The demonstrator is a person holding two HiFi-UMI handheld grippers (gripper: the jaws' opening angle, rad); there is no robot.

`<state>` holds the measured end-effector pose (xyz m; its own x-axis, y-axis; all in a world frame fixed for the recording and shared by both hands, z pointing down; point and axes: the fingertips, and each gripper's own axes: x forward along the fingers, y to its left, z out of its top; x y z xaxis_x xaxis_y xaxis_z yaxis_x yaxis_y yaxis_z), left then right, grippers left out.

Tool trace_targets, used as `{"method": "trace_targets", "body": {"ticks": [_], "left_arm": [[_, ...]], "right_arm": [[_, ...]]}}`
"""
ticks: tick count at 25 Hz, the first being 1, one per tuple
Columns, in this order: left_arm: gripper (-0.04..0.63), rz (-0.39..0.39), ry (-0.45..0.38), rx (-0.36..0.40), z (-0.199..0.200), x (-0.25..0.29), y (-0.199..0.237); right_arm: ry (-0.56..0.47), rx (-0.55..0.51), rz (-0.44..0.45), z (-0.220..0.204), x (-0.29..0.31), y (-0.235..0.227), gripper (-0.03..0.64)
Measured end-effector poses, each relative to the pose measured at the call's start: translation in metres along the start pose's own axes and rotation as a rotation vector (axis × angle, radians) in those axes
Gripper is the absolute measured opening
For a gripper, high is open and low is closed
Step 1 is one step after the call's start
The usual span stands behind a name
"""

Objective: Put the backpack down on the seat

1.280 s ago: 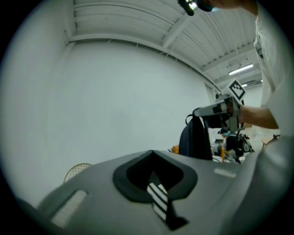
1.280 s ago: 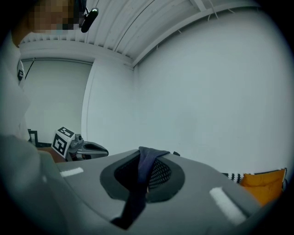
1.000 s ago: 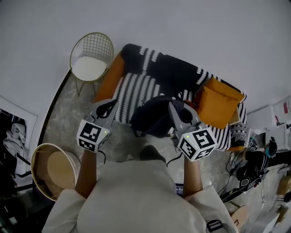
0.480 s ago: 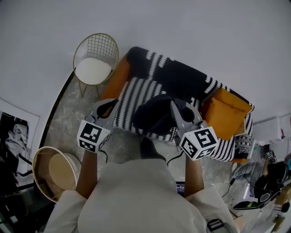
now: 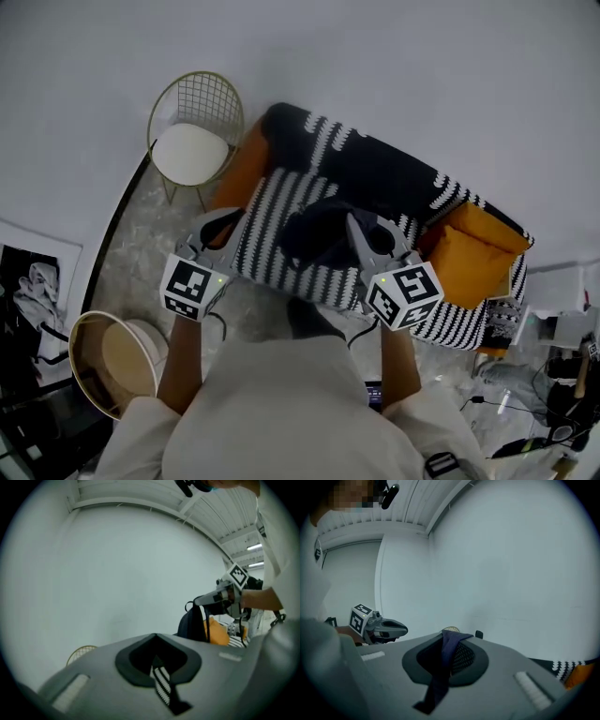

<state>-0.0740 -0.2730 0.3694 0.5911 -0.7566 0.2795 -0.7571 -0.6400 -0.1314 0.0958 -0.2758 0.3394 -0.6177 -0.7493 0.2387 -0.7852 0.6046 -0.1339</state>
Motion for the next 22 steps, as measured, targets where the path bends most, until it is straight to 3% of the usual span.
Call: {"method": "trace_targets", "body": {"ticks": [10,22], "left_arm": [[0.002,0.051,0.056,-0.083,-0.022,0.074,0.046],[0.002,0.112,0.116,-0.127,-0.045,0.138,0.104]], "right_arm": [[0.073,0.023,0.067,-0.022,0.089,-0.067,0.005],[0.162,0.060,0.175,-0.066,0.189,-0.106,0.005]]}}
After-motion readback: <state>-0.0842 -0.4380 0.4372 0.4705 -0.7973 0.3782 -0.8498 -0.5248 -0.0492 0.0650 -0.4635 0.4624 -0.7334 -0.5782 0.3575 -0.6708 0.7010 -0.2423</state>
